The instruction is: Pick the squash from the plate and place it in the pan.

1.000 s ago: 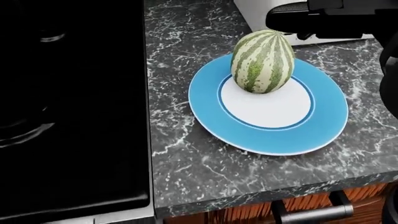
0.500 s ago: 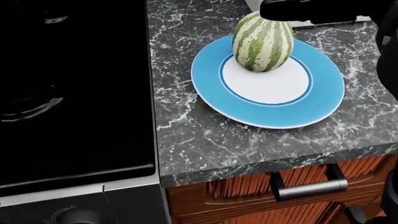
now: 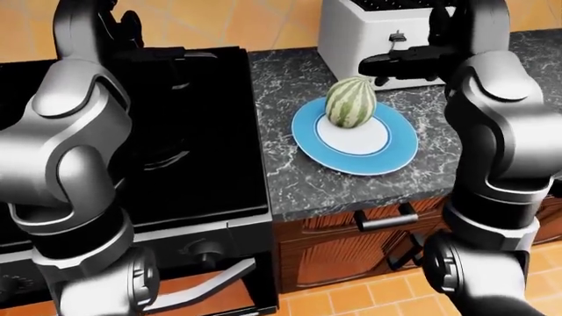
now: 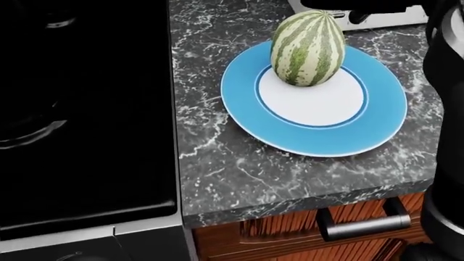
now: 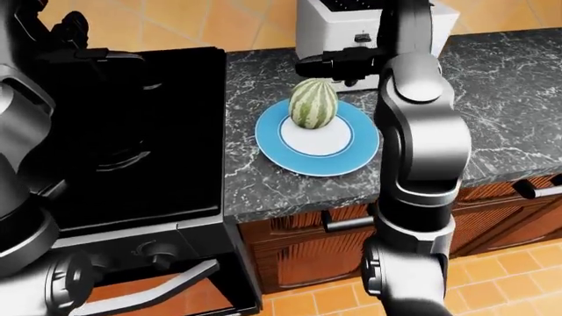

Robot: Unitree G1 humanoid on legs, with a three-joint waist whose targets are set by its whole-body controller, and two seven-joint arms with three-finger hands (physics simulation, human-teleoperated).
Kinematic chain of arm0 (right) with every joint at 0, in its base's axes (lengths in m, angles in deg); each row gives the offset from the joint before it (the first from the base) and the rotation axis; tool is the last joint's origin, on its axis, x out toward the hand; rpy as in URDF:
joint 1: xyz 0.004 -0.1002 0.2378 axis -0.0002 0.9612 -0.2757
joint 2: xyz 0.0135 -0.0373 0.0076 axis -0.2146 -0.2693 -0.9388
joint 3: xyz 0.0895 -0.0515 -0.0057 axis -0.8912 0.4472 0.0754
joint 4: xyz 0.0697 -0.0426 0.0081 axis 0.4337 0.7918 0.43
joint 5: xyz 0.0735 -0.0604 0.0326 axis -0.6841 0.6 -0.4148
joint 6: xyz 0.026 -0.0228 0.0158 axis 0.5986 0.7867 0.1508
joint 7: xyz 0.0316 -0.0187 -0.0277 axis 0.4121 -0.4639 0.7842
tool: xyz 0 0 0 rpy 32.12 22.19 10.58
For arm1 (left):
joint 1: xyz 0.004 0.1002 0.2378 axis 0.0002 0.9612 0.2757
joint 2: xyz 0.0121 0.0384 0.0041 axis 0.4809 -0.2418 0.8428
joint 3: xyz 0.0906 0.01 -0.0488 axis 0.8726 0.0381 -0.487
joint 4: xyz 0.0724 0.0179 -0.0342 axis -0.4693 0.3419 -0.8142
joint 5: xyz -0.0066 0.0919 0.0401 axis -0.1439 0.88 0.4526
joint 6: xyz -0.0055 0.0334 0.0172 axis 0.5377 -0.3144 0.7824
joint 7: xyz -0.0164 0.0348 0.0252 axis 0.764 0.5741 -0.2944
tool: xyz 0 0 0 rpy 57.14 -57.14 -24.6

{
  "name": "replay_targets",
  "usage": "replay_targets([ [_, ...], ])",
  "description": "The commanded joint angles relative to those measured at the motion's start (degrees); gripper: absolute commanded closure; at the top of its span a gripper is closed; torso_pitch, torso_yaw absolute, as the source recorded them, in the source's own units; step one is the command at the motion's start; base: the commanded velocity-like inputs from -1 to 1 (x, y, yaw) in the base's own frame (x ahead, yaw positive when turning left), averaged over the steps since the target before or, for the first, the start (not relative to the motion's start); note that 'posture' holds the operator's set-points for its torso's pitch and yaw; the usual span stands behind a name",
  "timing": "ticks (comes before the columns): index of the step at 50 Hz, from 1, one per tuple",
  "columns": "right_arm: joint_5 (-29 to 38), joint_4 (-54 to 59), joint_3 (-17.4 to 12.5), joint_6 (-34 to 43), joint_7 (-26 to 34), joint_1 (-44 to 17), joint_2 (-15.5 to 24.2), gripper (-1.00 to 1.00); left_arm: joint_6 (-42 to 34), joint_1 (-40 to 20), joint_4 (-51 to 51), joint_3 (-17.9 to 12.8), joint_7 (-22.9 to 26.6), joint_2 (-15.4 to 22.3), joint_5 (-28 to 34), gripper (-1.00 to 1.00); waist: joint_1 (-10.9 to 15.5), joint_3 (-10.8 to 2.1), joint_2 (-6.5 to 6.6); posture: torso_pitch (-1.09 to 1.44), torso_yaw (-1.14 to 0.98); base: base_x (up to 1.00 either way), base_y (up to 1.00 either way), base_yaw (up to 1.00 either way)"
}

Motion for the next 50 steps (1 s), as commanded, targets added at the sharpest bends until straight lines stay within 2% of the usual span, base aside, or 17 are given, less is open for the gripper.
replay_targets([
  [1,0.2,-1.3,-0.4,-3.1,-1.8,-1.4,0.4,-1.00,1.6,-1.9,-1.4,-0.6,-0.1,0.8,0.1,-1.00,0.0,-1.83,0.05,0.00,0.00,0.00,0.00,0.00],
  [11,0.5,-0.7,0.1,-8.5,-6.4,3.4,-1.0,-1.00,1.8,-1.7,-1.4,-0.7,-0.1,0.9,0.0,-1.00,-0.2,-1.96,-0.05,0.00,0.00,0.00,0.00,0.00],
  [25,1.0,-1.1,0.1,-12.9,-8.8,9.7,-3.1,-1.00,2.1,-1.5,-1.1,-0.8,-0.1,1.1,-0.1,-1.00,-0.3,-1.82,-0.16,0.00,0.00,0.00,0.00,0.00],
  [26,1.1,0.8,0.1,-15.2,-10.0,11.4,-4.3,-1.00,2.5,-1.1,-0.8,-0.5,0.1,0.9,0.0,-1.00,-0.3,-1.84,-0.16,0.00,0.00,0.00,0.00,0.00],
  [38,0.8,3.3,0.5,-17.7,-10.8,12.5,-4.5,-1.00,2.5,-1.3,-0.7,-0.7,0.2,0.8,0.3,-1.00,-0.3,-1.91,-0.06,0.00,0.00,0.00,0.00,0.00],
  [41,0.7,5.9,0.5,-20.5,-10.7,13.4,-4.7,-1.00,2.5,-1.2,-0.8,-0.7,0.2,0.8,0.3,-1.00,-0.3,-1.93,-0.08,0.00,0.00,0.00,0.00,0.00],
  [50,0.6,7.9,1.0,-21.2,-10.6,13.7,-5.2,-1.00,2.5,-1.3,-0.8,-0.7,0.2,0.8,0.3,-1.00,-0.2,-2.15,-0.13,0.00,0.00,0.00,0.00,0.00],
])
